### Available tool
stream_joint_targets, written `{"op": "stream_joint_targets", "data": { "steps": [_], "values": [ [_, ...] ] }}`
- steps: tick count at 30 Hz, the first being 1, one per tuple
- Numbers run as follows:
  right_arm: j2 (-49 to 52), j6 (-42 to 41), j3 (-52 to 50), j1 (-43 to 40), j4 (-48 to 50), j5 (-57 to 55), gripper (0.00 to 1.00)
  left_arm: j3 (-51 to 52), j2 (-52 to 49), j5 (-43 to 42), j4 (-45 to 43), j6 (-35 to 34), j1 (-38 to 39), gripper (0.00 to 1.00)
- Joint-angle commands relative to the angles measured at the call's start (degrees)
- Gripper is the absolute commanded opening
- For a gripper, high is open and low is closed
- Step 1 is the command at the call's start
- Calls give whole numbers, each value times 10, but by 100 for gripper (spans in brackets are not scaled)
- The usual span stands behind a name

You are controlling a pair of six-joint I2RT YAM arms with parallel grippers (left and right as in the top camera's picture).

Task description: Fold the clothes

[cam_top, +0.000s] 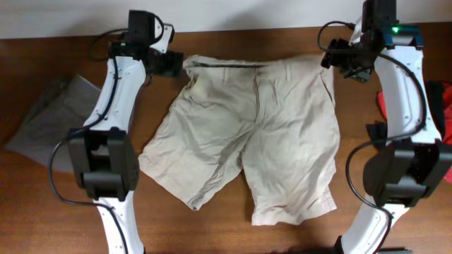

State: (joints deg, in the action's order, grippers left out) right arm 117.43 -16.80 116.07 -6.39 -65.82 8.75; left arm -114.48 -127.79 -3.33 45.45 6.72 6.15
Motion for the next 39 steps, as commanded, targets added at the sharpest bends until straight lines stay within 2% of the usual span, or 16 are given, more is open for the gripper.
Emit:
{"op": "stream_joint_targets", "data": {
  "steps": [1, 8, 11, 13, 19, 22, 24, 27, 30, 33, 34, 36, 37, 39],
  "values": [
    [-10, 13, 2, -11, -10, -19, 75, -12, 22, 108, -1, 26, -3, 87],
    [-47, 37, 2, -3, -94, -18, 72, -16, 97, 47, 74, 26, -3, 87],
    [-73, 47, 2, 11, -120, -20, 71, -16, 125, 45, 110, 26, -1, 78],
    [-102, 59, 2, 23, -133, -20, 71, -16, 151, 41, 129, 26, 2, 74],
    [-226, 58, 2, 73, -155, -55, 72, -16, 266, 31, 205, 21, 13, 74],
    [-289, 40, 2, 105, -179, -85, 74, -16, 322, 31, 250, 12, 14, 74],
    [-329, 20, 2, 126, -202, -100, 75, -16, 348, 30, 276, -19, 14, 74],
    [-367, -28, 2, 143, -246, -124, 78, -16, 363, 31, 316, -66, 14, 74],
    [-378, -48, -6, 144, -279, -125, 79, 8, 362, 30, 334, -74, 14, 73],
    [-372, -63, -62, 144, -282, -124, 61, 104, 361, 7, 280, -74, 14, 70],
    [-369, -67, -84, 144, -277, -122, 48, 138, 360, -3, 255, -73, 14, 66],
    [-363, -67, -143, 144, -258, -117, 23, 209, 359, -21, 203, -74, 14, 55],
    [-360, -74, -179, 144, -243, -114, 13, 246, 359, -35, 177, -74, 14, 48],
    [-354, -80, -261, 144, -203, -103, 4, 318, 359, -66, 125, -73, 14, 37]
  ]
}}
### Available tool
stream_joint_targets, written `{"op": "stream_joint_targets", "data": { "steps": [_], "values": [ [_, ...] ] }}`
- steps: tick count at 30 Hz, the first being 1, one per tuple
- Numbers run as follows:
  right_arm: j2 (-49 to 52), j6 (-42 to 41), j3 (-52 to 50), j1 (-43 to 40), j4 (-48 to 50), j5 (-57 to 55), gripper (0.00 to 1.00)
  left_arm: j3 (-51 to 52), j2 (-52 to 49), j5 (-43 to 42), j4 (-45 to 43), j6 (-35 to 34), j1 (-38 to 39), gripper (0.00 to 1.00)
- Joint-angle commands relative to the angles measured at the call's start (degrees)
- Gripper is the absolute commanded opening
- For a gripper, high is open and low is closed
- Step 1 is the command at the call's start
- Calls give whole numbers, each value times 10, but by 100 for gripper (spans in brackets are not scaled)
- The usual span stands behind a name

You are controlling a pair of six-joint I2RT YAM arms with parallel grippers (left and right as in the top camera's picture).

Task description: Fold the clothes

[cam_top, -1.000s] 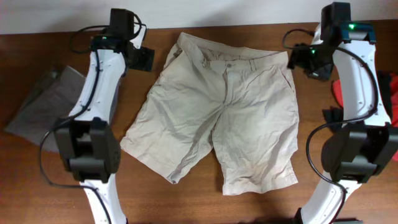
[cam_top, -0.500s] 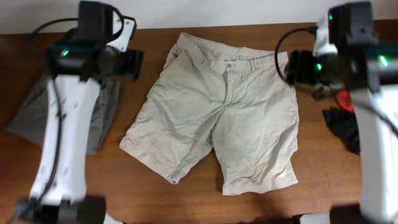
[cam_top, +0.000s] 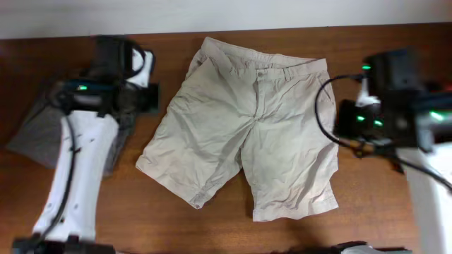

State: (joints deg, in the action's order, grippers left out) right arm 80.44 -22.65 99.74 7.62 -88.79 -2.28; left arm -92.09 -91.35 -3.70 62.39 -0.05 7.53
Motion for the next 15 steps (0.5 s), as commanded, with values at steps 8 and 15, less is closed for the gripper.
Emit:
{"op": "stream_joint_targets", "data": {
  "steps": [8, 15],
  "values": [
    [56, -24, -381, 2, 234, 90, 4, 305, -6, -143, -216, -31, 0, 8],
    [92, -71, -500, 2, 344, 76, 4, 405, -6, -112, -270, -90, 0, 5]
  ]
}}
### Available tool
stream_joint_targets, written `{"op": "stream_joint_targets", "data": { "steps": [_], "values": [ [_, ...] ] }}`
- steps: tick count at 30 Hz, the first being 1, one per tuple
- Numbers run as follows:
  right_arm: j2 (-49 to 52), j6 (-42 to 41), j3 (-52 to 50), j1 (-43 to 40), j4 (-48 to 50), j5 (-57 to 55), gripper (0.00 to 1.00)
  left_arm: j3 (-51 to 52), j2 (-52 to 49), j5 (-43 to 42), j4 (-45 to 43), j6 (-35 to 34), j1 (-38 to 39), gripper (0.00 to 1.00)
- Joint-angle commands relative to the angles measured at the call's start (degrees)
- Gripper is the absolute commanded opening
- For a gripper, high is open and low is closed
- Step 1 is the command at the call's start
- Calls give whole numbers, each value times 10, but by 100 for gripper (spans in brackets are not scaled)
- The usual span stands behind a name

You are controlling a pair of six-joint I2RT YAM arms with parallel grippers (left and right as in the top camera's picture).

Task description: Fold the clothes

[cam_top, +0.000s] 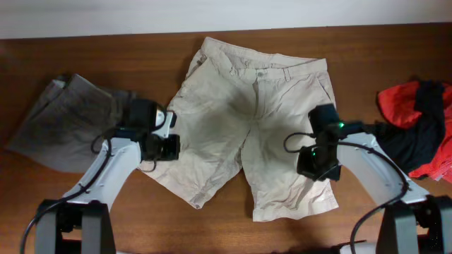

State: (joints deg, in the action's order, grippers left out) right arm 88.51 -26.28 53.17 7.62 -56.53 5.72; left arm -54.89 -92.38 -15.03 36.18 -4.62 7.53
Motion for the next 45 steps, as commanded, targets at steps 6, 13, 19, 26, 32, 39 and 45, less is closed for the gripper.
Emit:
{"op": "stream_joint_targets", "data": {
  "steps": [6, 13, 19, 26, 32, 39, 45],
  "values": [
    [19, -108, -91, 1, 41, -83, 4, 69, 5, 28, -7, -115, -1, 5],
    [19, -158, -96, -38, 17, -171, 4, 72, 5, 27, 15, -143, -2, 6],
    [15, -77, -11, -126, -20, -115, 4, 48, 17, -11, 23, -94, -2, 16],
    [-29, -40, 113, -128, -109, -76, 6, -61, 57, -32, 30, 0, -1, 34],
    [-61, 29, 154, -128, -73, 49, 17, -100, 52, -31, -96, 64, -1, 44],
    [-43, 111, 152, -101, 13, 118, 18, -100, -31, -33, -187, 90, 3, 22],
    [-41, 111, 152, -91, 13, 117, 17, -100, -99, -18, -114, 78, 3, 6]
  ]
}}
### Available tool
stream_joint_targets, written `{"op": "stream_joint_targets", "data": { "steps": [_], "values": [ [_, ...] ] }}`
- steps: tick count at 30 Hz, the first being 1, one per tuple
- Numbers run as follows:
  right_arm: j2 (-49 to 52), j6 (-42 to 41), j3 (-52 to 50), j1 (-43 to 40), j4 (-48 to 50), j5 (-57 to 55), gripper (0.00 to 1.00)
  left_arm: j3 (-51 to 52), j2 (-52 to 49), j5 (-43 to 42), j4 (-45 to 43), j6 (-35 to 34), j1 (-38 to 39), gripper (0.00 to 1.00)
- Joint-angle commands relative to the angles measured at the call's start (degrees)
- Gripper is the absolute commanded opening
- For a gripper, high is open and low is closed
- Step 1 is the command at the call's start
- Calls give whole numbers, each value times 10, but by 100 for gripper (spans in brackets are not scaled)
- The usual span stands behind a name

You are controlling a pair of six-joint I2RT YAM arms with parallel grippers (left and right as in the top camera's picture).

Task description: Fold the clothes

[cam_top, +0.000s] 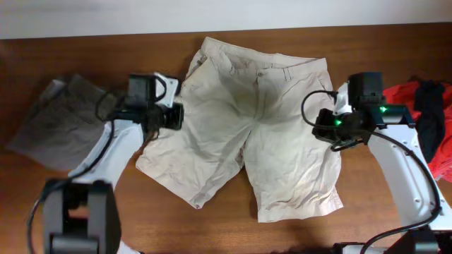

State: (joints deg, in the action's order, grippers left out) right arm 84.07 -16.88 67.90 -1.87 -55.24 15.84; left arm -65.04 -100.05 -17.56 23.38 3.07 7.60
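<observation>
Beige shorts (247,134) lie spread flat on the brown table, waistband toward the far edge and both legs pointing at me. My left gripper (175,116) sits at the shorts' left side seam, about hip height. My right gripper (326,132) sits at the right side seam, over the cloth's edge. From overhead the dark fingers of both blend together, so whether either grips the fabric is unclear.
A folded grey garment (49,120) lies at the left of the table, beside the left arm. A red and black garment (424,123) is heaped at the right edge, behind the right arm. A white wall runs along the table's far edge.
Both grippers were lower, over the legs of the shorts. Now each is farther from me and further outward, at the side seams. The shorts lie almost as before.
First both grippers were at the waistband corners at the far edge, with the waist bunched. Then the shorts lay flat and both arms stood off to the sides. Later the grippers were over the two legs, and now they are at the side seams.
</observation>
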Motion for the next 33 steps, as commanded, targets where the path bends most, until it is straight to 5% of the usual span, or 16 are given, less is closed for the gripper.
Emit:
{"op": "stream_joint_targets", "data": {
  "steps": [1, 10, 18, 27, 33],
  "values": [
    [3, 17, 5, 4, 0, 16, 17, 2, -28, 16, 23, -8, 2, 5],
    [3, 17, 5, 4, -13, 16, 16, 5, -90, 144, 142, -164, 1, 1],
    [3, 17, 5, 4, -23, 16, 12, 12, -120, 145, 251, -274, 1, 1],
    [3, 17, 5, 4, -35, 15, 12, 12, -101, 58, 391, -272, 10, 1],
    [3, 31, 5, 4, -34, 15, 13, 4, 14, 164, 370, -240, 27, 0]
  ]
}}
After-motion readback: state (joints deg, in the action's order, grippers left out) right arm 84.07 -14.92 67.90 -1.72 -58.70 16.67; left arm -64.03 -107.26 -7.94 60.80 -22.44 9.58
